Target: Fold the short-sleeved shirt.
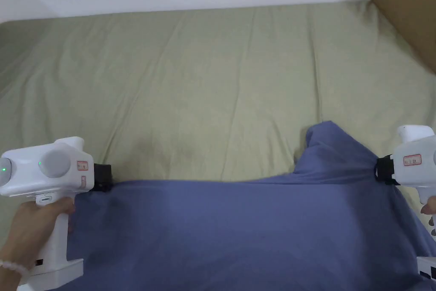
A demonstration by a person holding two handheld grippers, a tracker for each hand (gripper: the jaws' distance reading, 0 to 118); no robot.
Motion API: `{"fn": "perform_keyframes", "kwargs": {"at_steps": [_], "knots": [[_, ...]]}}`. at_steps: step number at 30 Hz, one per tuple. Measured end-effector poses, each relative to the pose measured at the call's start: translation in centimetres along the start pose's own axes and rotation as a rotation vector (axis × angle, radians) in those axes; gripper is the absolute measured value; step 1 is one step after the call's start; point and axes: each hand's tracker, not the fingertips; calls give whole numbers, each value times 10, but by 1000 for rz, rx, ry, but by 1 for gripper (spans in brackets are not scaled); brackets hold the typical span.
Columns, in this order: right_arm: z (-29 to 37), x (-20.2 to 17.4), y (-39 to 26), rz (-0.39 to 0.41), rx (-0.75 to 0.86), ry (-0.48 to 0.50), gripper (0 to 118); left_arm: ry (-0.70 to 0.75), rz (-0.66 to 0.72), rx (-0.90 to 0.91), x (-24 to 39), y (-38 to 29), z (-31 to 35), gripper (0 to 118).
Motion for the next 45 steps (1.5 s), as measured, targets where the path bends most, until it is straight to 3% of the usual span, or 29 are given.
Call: {"fn": "perform_keyframes", "kwargs": {"at_steps": [1,2,3,4,6,13,21,26,32,33,34,35,36,37,38,40,41,42,43,44,45], "knots": [[2,0,1,2,2,1,2,10,4,4,1,1,8,52],[5,-1,2,4,5,2,2,-4,18,23,1,0,15,37],[9,-1,3,3,9,6,2,-36,17,34,1,-1,19,0],[14,-1,3,2,15,7,2,-66,-6,14,3,-1,22,0],[26,0,3,-7,28,8,2,11,-80,33,9,-4,33,0],[94,2,-17,15,77,3,2,-17,-110,129,2,-32,110,0],[189,16,-112,10,101,37,2,-69,-110,206,-31,-123,213,0],[205,22,-209,-7,6,36,2,-28,-174,123,-40,-205,210,0],[176,26,-270,-41,-65,2,2,-54,-97,-8,-49,-260,174,1],[175,25,-271,-51,-50,-4,2,-46,-93,-23,-48,-262,173,9],[180,22,-270,-69,-33,-23,5,-23,-97,-19,-46,-263,174,27],[184,19,-267,-74,-9,-43,18,-12,-105,-7,-46,-263,177,53],[189,15,-263,-61,5,-74,54,-16,-105,-3,-48,-262,180,85],[196,9,-260,-31,27,-102,84,-31,-94,19,-49,-260,188,93],[204,3,-256,6,70,-101,91,-56,-63,42,-51,-255,195,92],[214,-11,-245,33,100,-98,90,-94,0,70,-55,-247,205,91],[217,-20,-241,37,127,-86,90,-127,36,90,-59,-245,210,90],[218,-29,-237,39,144,-73,86,-166,64,113,-61,-243,215,76],[219,-41,-234,40,147,-65,77,-201,86,122,-63,-241,219,46],[216,-52,-232,44,146,-64,55,-225,89,124,-63,-240,219,5],[212,-63,-233,49,156,-61,7,-174,99,140,-63,-246,217,0]]}}
